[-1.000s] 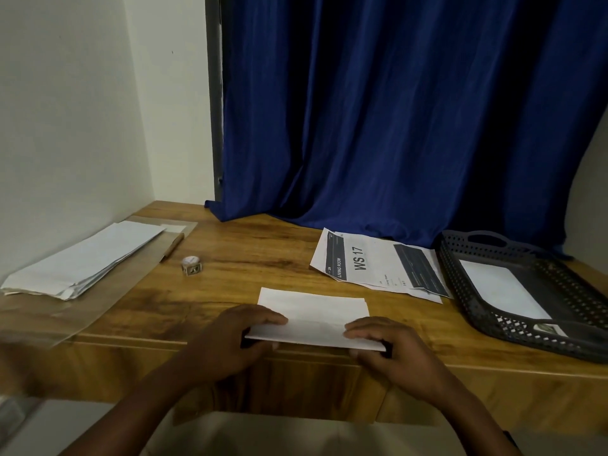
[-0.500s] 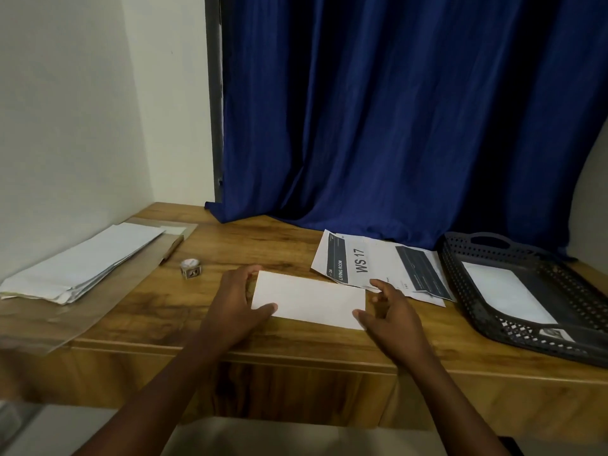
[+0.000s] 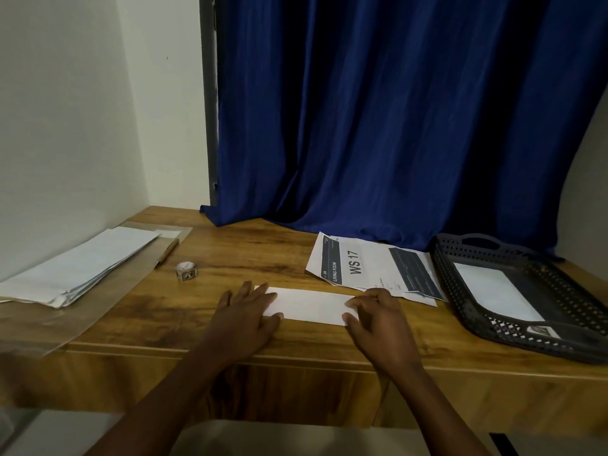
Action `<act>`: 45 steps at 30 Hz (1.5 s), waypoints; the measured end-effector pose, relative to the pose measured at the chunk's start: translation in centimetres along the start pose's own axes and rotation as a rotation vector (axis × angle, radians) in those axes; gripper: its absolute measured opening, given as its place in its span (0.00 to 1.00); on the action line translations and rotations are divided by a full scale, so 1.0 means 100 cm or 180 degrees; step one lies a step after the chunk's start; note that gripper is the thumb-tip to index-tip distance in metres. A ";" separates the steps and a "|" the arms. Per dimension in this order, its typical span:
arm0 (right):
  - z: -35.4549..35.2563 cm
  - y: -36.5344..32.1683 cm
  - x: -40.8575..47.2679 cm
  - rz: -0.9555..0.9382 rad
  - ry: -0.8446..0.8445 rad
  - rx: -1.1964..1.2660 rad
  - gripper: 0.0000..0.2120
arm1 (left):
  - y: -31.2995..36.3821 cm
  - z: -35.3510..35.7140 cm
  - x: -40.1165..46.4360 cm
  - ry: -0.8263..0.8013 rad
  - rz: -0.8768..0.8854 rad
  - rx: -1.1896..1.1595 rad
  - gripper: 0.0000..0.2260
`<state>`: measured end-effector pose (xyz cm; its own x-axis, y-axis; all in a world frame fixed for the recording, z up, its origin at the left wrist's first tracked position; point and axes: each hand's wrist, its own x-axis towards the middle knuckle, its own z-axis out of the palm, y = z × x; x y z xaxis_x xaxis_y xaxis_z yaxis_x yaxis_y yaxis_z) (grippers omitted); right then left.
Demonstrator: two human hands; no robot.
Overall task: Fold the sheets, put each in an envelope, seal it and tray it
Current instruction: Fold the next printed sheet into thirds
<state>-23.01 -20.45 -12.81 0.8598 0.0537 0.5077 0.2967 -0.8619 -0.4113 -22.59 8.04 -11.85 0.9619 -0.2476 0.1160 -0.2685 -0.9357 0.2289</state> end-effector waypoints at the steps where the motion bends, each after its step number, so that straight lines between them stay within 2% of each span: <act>1: -0.001 -0.001 0.000 -0.0066 0.0007 -0.0015 0.15 | 0.001 -0.001 -0.001 -0.0033 -0.0004 -0.0012 0.33; 3: -0.002 -0.007 0.001 -0.0107 0.0005 0.0025 0.16 | 0.003 -0.001 -0.001 -0.0009 -0.0009 0.0010 0.35; 6: -0.002 -0.027 0.007 -0.0171 -0.0038 0.0130 0.17 | 0.016 -0.003 0.005 0.0215 0.0069 0.0057 0.29; 8: 0.002 -0.047 0.014 -0.0282 -0.0252 0.0092 0.20 | 0.031 -0.005 0.009 0.0296 0.0253 0.0180 0.32; 11: 0.021 -0.070 0.023 -0.0489 -0.0889 -0.0351 0.26 | 0.040 0.003 0.017 0.0182 0.0457 0.0457 0.39; 13: 0.035 -0.070 0.025 -0.0474 -0.1472 -0.0624 0.28 | 0.037 0.009 0.021 -0.0075 0.0411 0.0559 0.34; 15: 0.040 -0.065 0.026 -0.0336 -0.1760 -0.0599 0.28 | 0.035 0.011 0.024 -0.0288 0.0342 0.0537 0.27; 23: 0.043 -0.058 0.029 -0.0234 -0.1825 -0.0638 0.32 | 0.031 0.010 0.026 -0.0368 0.0336 0.0581 0.27; 25: 0.037 -0.054 0.028 -0.0155 -0.1806 -0.0718 0.40 | 0.030 0.010 0.027 -0.0415 0.0314 0.0558 0.29; 27: 0.028 -0.045 0.025 -0.0015 -0.1778 -0.0798 0.48 | 0.027 0.006 0.024 -0.0477 0.0209 0.0517 0.37; 30: 0.017 -0.034 0.021 0.0123 -0.1803 -0.0876 0.45 | 0.015 0.000 0.013 -0.0484 0.0015 0.0440 0.40; 32: 0.013 -0.034 0.019 0.0125 -0.1871 -0.0906 0.44 | 0.008 -0.004 0.002 -0.0471 -0.0005 0.0392 0.46; 35: 0.007 -0.039 0.008 0.0065 -0.1965 -0.0842 0.46 | 0.006 -0.008 -0.017 -0.0516 0.0082 0.0373 0.52; 38: -0.002 -0.042 -0.017 -0.0096 -0.1945 -0.0945 0.46 | -0.001 -0.005 -0.035 -0.0497 0.0359 0.0595 0.54; 40: -0.009 -0.045 -0.033 -0.0205 -0.1960 -0.1154 0.49 | -0.013 -0.001 -0.046 -0.0361 0.0565 0.0517 0.49; 42: -0.016 -0.049 -0.042 -0.0243 -0.1926 -0.1325 0.50 | -0.026 0.003 -0.053 -0.0038 0.0729 0.0139 0.38; 45: -0.030 -0.060 -0.042 -0.0485 -0.1597 -0.1640 0.40 | -0.035 0.007 -0.059 0.0473 0.0977 -0.0617 0.25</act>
<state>-29.66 -17.00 -10.26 0.9480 0.3098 0.0725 0.3015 -0.9475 0.1069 -27.33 12.58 -14.06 0.8211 -0.4563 0.3429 -0.5611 -0.7554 0.3385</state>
